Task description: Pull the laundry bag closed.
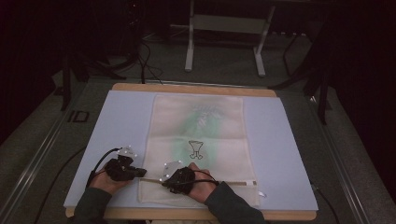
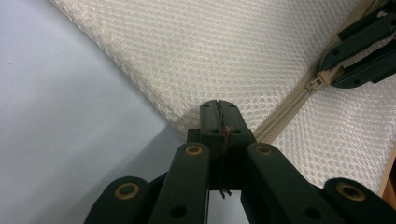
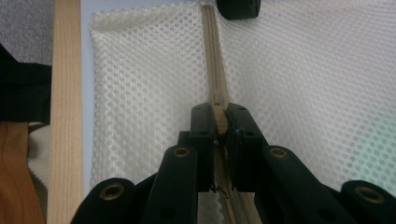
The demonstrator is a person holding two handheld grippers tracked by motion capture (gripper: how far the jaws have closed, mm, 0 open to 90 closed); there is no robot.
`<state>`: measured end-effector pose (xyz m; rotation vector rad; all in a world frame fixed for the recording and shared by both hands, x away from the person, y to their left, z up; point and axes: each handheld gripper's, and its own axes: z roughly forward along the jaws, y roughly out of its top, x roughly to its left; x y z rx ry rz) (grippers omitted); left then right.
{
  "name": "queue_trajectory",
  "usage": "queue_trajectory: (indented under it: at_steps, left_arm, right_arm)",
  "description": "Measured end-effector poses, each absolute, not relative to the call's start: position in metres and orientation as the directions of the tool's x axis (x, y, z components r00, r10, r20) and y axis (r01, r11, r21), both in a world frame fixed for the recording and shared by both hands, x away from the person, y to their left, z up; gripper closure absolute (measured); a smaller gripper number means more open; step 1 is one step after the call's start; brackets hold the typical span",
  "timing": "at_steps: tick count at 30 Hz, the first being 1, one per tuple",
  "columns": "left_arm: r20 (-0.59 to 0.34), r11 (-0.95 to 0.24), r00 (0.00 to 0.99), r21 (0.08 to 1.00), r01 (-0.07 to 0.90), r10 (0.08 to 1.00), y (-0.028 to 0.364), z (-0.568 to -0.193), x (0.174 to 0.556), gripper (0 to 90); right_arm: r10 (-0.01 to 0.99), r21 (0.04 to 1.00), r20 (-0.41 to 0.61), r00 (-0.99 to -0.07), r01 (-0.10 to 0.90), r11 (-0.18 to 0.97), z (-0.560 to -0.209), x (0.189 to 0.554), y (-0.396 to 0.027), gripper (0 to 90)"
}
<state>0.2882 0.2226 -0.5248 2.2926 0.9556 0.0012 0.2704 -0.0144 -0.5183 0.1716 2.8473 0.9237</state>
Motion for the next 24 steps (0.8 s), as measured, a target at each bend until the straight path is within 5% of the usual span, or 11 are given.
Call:
queue_trajectory:
  at_steps: [24]
  left_arm:
    - [-0.226,-0.529,0.737,0.567,0.632,0.637,0.222,-0.525,0.287,90.0]
  right_arm:
    - [0.177,0.589,-0.089,-0.980,0.091,0.803,-0.518,0.268,-0.039,82.2]
